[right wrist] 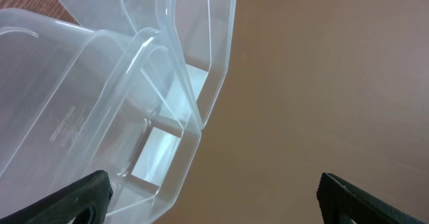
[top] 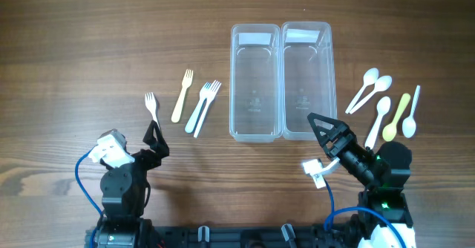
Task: Pack container
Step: 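Move the right gripper to the right clear container's near edge and grasp it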
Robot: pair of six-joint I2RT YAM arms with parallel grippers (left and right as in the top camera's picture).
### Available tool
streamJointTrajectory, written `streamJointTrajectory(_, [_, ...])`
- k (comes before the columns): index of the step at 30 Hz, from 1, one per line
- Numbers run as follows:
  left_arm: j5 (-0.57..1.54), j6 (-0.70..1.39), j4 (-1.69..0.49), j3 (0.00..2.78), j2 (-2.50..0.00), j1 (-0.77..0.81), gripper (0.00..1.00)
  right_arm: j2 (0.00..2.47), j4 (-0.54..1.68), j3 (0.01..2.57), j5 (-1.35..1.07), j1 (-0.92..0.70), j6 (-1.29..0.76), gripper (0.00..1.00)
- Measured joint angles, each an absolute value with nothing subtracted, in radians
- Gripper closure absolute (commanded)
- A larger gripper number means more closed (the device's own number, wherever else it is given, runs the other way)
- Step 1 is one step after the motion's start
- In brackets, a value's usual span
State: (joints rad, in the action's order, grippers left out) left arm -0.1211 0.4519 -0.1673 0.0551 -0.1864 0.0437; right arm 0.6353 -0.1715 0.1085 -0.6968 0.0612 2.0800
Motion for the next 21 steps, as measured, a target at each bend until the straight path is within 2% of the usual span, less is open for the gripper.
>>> streamJointTrajectory(12, [-0.121, 0.452, -0.167, 0.055, -0.206, 0.044, 0.0, 0.677, -0.367, 0.065, -0.695, 0.061, 2.052, 0.0])
streamJointTrajectory(21, [-0.121, 0.452, -0.167, 0.055, -0.206, 0.044, 0.0, 0.707, -0.663, 0.039, -0.671, 0.061, 1.766, 0.0])
